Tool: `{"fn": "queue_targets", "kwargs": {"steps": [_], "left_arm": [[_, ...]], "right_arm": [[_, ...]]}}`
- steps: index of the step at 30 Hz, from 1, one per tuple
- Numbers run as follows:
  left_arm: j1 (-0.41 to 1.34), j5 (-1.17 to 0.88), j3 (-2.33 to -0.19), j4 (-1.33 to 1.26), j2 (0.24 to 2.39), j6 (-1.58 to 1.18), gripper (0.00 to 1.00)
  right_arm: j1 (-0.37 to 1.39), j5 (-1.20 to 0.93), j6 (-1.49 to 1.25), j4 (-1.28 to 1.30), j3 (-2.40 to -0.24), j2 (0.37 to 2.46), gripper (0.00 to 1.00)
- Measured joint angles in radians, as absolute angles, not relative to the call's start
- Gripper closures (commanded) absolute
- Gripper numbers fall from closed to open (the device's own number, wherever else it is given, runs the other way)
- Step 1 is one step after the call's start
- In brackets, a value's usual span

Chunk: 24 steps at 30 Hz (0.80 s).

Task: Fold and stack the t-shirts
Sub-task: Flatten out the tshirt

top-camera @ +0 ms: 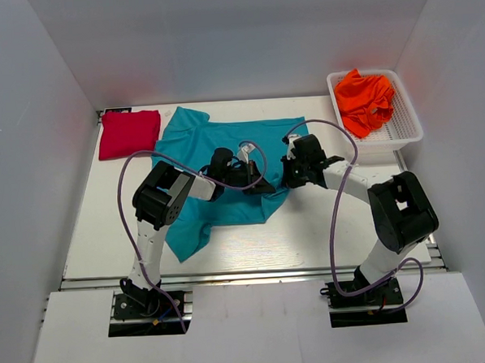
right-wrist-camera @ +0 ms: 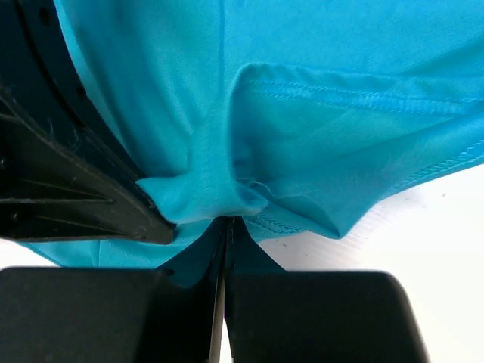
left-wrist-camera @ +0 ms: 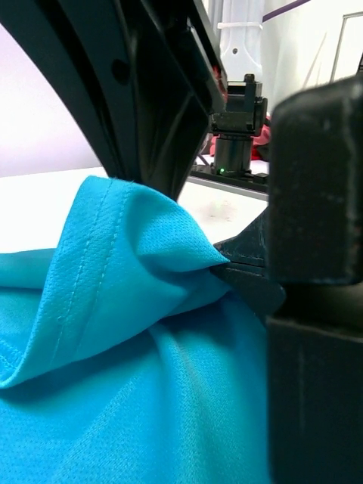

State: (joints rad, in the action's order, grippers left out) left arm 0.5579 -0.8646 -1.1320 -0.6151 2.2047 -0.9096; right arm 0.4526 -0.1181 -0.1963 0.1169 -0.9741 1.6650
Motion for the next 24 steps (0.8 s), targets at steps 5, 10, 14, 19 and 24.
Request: {"fn": "queue_targets", "kwargs": {"steps": [5,10,14,19,24], "left_arm": [[0.558,-0.883,-1.125,-0.634,2.205,-0.911,1.0],[0.559,-0.902,-1.125,-0.639,2.205,-0.894,1.0],[0.566,-0.92,-1.143,-0.643,2.205,-0.871,1.0],[0.571,-0.939,-1.161,-0.641,2.205,-0.834,1.0],[0.572,-0.952,-1.172,-0.622,2.205,-0.797,1.0]], "right_arm": [[0.453,-0.072,-0.152,0.122,-0.991,1.664,1.0],[0.453,0.028,-0.07,0.155,-1.014,1.642,1.0],[0.46,0.051,-0.011,0.176,-1.014,1.603,1.0],[0.461,0.064,0.056,0.177,-1.013,1.594,1.0],[0.467,0.056,0.15,0.131,-0.988,1.576,1.0]]}}
